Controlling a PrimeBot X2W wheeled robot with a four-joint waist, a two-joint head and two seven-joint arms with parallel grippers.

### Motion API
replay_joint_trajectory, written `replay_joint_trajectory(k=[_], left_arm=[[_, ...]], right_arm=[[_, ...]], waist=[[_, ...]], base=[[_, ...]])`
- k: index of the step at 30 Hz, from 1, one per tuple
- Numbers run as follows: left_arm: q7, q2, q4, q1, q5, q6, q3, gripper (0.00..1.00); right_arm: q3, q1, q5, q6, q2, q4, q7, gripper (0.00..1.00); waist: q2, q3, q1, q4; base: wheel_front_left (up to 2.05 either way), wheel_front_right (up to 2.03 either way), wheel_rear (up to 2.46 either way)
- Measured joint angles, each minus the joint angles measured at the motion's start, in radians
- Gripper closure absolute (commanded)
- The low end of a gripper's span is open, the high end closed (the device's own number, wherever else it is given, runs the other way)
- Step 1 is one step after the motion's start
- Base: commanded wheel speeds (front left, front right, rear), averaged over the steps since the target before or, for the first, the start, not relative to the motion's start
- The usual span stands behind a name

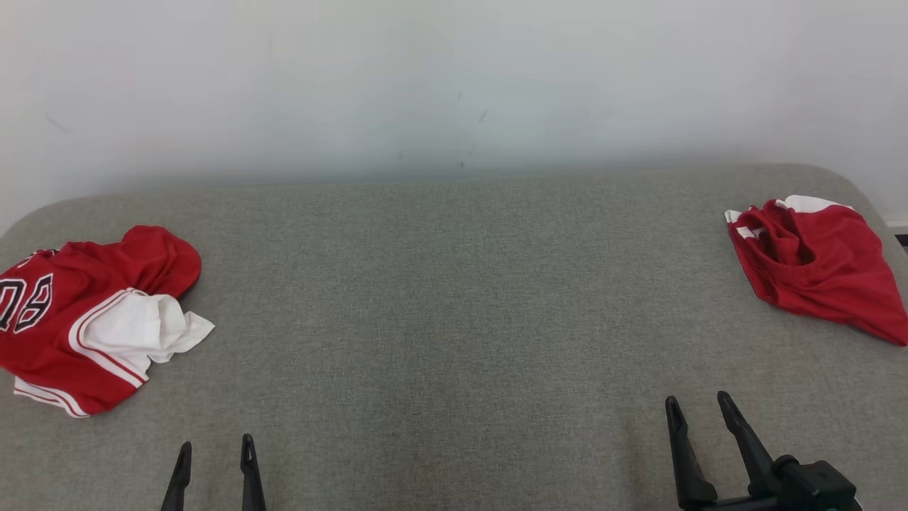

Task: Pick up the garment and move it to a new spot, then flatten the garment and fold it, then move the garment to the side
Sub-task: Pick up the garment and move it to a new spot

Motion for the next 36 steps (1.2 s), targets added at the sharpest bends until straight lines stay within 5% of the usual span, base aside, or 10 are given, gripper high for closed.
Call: replay_joint_trajectory(k=[13,36], left_arm=[[0.000,0.000,0.001,0.012,0.004,-0.001,0.004,0.00],[0.000,0.000,0.023,0.012,0.019,-0.028,0.067,0.00]], right_arm=[[0.001,0.011,0.000,0.000,0.007,0.010,0.000,0.00],[0.001,0.015,0.001,0.000,0.021,0.042,0.000,0.00]], waist=[[0.0000,-0.007,0.0000,0.067],[0.0000,-0.015,0.0000,0.340]], base=[[0.00,0.00,0.00],[0.00,0.00,0.00]])
